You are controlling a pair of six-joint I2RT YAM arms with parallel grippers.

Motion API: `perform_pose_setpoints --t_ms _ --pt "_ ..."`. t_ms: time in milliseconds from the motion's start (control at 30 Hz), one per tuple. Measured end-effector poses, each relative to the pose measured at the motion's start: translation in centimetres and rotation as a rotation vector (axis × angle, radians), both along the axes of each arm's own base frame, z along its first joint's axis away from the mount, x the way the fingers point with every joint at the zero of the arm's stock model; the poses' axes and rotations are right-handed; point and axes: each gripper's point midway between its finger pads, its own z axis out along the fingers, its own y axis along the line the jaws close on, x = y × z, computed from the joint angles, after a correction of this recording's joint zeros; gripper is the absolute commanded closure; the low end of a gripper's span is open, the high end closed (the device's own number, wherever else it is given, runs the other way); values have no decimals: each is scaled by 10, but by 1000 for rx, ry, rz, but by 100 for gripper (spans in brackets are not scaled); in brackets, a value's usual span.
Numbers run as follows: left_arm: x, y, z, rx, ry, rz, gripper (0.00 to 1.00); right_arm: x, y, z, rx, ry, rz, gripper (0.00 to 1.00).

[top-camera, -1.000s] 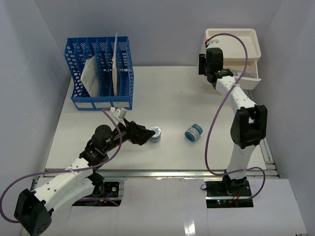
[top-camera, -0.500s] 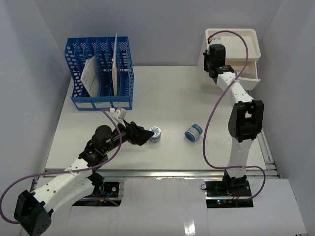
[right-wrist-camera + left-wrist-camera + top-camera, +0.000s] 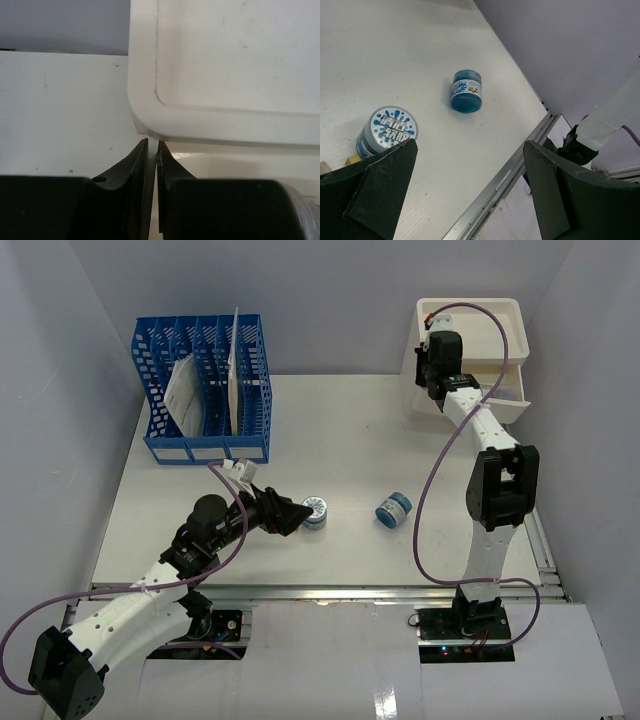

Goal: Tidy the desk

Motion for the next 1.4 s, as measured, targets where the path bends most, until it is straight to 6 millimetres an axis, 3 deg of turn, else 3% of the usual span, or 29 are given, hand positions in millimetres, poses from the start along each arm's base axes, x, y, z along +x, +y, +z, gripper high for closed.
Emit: perform_pose_setpoints --t_ms 233,700,833,900,1067,1200,1300,1400 --pt "0 1 -2 5 6 2 2 -3 17 1 15 5 21 92" --pt "-1 2 -4 13 16 7 2 -28 99 2 93 42 142 90" --pt "-1 2 -4 13 15 9 2 -34 117 2 107 46 167 72" --pt "-1 2 -4 15 18 9 2 -38 129 2 111 50 207 55" --pt "-1 3 -4 18 22 11 2 -62 177 1 95 73 404 26" --pt "-2 5 -1 13 14 18 2 -94 197 3 25 89 572 17" --pt "-1 5 0 9 10 21 2 -123 193 14 -23 87 660 15" --pt "0 4 0 10 11 20 2 -144 185 37 -52 42 727 9"
